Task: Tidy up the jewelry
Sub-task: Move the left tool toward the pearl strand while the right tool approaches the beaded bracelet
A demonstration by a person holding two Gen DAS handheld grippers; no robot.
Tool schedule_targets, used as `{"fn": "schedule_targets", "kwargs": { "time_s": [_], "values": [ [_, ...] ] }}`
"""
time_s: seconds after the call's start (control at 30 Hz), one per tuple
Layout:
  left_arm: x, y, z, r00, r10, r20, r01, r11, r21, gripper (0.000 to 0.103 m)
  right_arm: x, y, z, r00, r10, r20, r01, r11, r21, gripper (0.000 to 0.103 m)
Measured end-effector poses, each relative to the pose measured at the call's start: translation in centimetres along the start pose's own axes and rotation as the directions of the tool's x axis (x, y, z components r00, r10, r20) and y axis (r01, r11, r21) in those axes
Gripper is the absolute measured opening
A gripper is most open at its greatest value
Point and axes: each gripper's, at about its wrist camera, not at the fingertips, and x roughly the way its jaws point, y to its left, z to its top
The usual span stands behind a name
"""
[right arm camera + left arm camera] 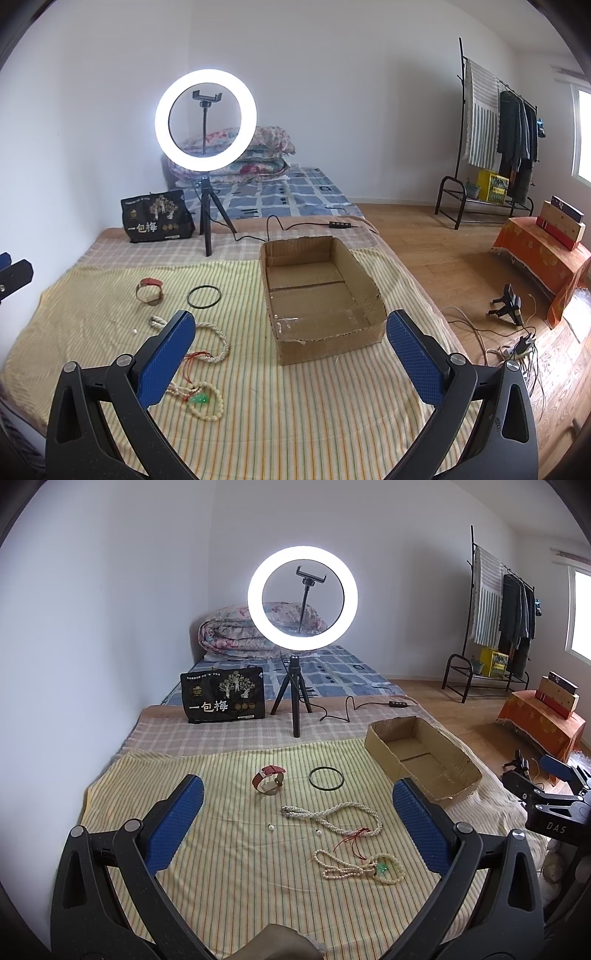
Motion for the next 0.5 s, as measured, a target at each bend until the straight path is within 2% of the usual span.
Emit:
{"fn": "schedule_targets", "kwargs": {
  "time_s": [0.2, 0.37, 0.5],
  "values": [
    [1.6, 1.7, 0.6, 0.999, 0.017, -0.027, -0.018, 1.000, -0.013, 0.103, 0.6, 0.0, -0.4, 1.000, 0.001, -0.009, -0.001, 1.000, -0.011, 0.103],
    [2.7, 3.4, 1.1, 0.998, 0.037, -0.047, -0.039, 0.998, -0.041, 0.103, 0.7, 0.4, -0.8, 0.996, 0.080, 0.029, -0.079, 0.997, -0.026, 0.103],
    [3.9, 4.9, 1.5, 0.997, 0.023, -0.069, -0.027, 0.998, -0.058, 0.103, 1.2, 1.0, -1.2, 0.994, 0.104, 0.027, -0.102, 0.992, -0.076, 0.103]
  ]
}}
